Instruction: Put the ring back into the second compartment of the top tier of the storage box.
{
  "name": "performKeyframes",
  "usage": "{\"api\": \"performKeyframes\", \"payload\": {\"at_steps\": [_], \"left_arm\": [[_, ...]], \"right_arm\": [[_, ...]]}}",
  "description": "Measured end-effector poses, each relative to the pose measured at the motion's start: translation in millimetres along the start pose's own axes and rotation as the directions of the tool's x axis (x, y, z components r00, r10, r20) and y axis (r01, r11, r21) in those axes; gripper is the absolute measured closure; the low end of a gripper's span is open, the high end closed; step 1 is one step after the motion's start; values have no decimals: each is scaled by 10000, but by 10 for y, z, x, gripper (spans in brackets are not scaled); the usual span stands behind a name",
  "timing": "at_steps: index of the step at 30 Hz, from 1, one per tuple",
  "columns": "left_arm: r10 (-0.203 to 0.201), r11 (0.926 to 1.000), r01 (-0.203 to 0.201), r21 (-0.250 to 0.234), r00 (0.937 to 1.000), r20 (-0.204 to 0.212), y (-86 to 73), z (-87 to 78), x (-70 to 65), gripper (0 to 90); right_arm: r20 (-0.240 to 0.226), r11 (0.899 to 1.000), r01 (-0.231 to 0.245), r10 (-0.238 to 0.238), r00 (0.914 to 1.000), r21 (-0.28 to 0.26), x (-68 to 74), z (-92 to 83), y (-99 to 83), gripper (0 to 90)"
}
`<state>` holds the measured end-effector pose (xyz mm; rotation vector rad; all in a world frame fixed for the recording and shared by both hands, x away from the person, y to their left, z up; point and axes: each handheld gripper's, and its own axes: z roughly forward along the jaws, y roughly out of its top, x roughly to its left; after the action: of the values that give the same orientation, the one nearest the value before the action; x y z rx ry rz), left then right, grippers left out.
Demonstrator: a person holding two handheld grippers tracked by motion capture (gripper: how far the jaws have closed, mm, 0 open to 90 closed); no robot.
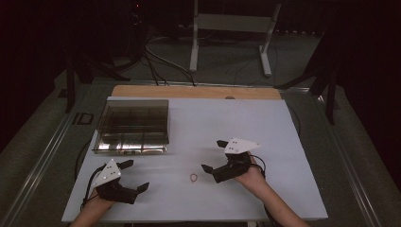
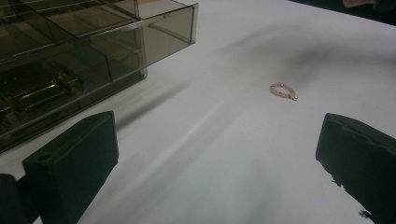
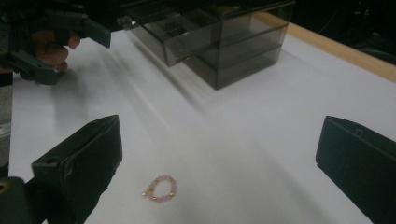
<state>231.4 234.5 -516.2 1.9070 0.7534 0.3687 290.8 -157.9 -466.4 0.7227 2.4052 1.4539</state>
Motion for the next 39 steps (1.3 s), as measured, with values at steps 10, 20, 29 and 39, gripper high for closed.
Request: {"api": "performKeyframes", "payload": {"at_steps": [10, 20, 29, 39], "left_arm": [[-22, 10000, 22, -8, 10000, 43, -1, -2, 3, 0], [20, 10000, -21, 62, 9999, 113, -4, 15, 1, 0], [15, 10000, -16, 86, 9999, 121, -6, 20, 0, 0], [140, 9998, -142, 161, 9998, 120, -11, 26, -2, 0]], "right_arm": [[-452, 9983, 182, -156, 9989, 560, 59, 238, -73, 7], [-612, 9950, 57, 4, 9981, 999, 105, 393, -149, 7], [-448, 9831, -33, 117, 9989, 1828, 138, 536, -229, 59], [-425, 9652, 286, -181, 9989, 2600, 121, 609, -299, 521]]}}
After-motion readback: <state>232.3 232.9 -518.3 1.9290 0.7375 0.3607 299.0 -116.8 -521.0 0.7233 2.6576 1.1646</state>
